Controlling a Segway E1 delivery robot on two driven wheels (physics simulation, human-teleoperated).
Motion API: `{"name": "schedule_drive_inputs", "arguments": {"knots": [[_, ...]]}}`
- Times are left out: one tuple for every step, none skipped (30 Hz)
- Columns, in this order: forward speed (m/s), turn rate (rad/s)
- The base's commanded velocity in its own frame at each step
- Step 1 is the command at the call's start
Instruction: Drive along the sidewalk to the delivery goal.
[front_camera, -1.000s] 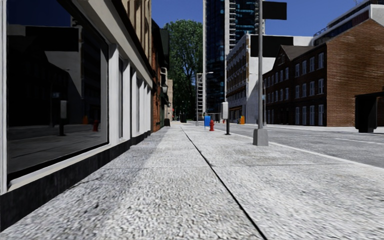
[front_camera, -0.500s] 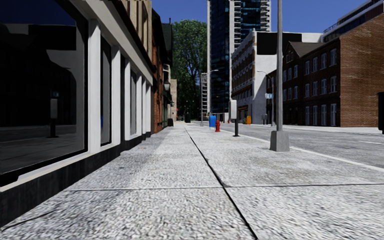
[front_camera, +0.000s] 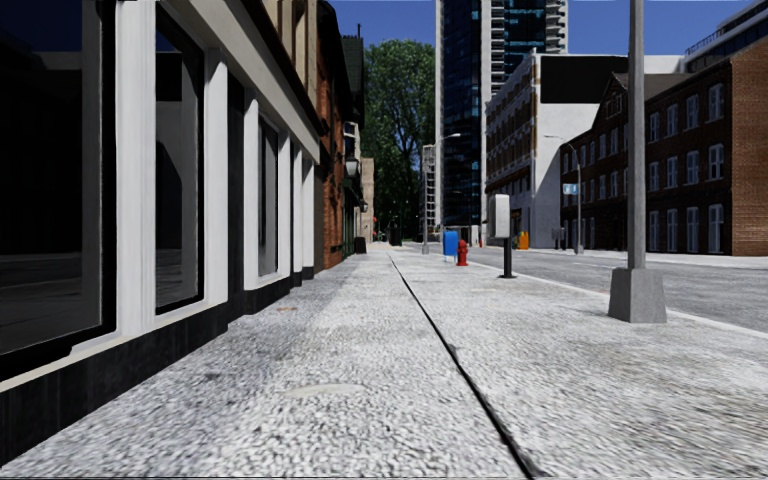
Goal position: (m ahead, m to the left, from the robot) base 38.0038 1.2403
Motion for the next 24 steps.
{"name": "schedule_drive_inputs", "arguments": {"knots": [[2.0,0.0],[2.0,0.0],[2.0,0.0],[2.0,0.0],[2.0,0.0],[2.0,0.0],[2.0,0.0],[2.0,0.0],[2.0,0.0],[2.0,0.0],[2.0,0.0],[2.0,0.0],[2.0,0.0],[2.0,0.0],[2.0,0.0],[2.0,0.0],[2.0,0.0],[2.0,0.0],[2.0,0.0],[2.0,0.0],[2.0,0.0],[2.0,0.0],[2.0,0.0],[2.0,0.0]]}}
